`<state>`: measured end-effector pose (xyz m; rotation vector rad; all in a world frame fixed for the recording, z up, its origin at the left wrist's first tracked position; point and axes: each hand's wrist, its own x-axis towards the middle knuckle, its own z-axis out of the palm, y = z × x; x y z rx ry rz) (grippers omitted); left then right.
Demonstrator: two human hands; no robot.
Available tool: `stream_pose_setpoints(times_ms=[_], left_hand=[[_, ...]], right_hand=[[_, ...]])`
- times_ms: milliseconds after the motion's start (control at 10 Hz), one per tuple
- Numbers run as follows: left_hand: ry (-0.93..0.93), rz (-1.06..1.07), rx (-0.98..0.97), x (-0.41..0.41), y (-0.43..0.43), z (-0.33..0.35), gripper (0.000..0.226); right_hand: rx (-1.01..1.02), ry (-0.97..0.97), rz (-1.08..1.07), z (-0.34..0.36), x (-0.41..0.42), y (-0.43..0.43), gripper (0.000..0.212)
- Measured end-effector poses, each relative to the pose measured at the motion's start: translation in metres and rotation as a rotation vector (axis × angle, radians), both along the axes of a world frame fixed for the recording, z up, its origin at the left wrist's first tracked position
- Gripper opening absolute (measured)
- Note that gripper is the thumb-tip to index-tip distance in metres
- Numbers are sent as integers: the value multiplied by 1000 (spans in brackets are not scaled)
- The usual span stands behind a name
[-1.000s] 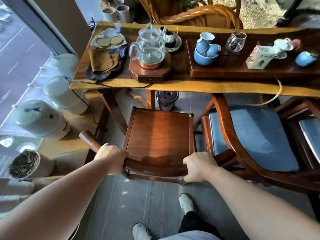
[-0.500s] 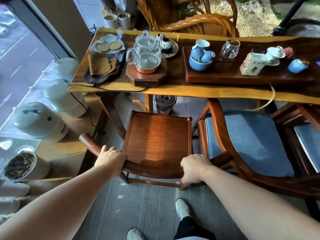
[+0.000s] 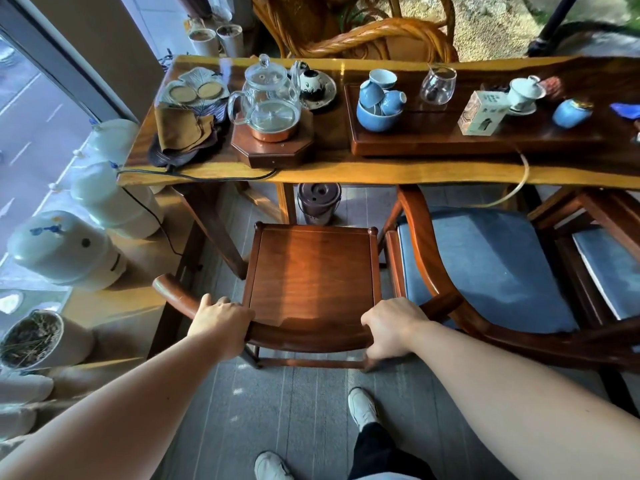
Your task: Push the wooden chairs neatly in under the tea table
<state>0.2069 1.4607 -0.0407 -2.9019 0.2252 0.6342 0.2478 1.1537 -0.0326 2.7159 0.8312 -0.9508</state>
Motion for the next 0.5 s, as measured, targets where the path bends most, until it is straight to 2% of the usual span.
stream_pose_setpoints(times_ms=[100, 200, 300, 400, 500], left_hand=[[1, -2, -4, -4, -9, 2, 19], [10, -17, 28, -5, -11, 6, 34], [60, -96, 21, -4, -10, 14, 66], [84, -275, -130, 0, -11, 29, 85], [-49, -358, -187, 12, -22, 48, 82]], right_hand=[[-11, 16, -4, 2, -1, -7, 36], [-7, 35, -20, 1, -3, -7, 47], [-5, 12, -8, 5, -2, -8, 78], [27, -133, 42, 16, 1, -8, 102], [127, -278, 52, 39, 6, -4, 104]])
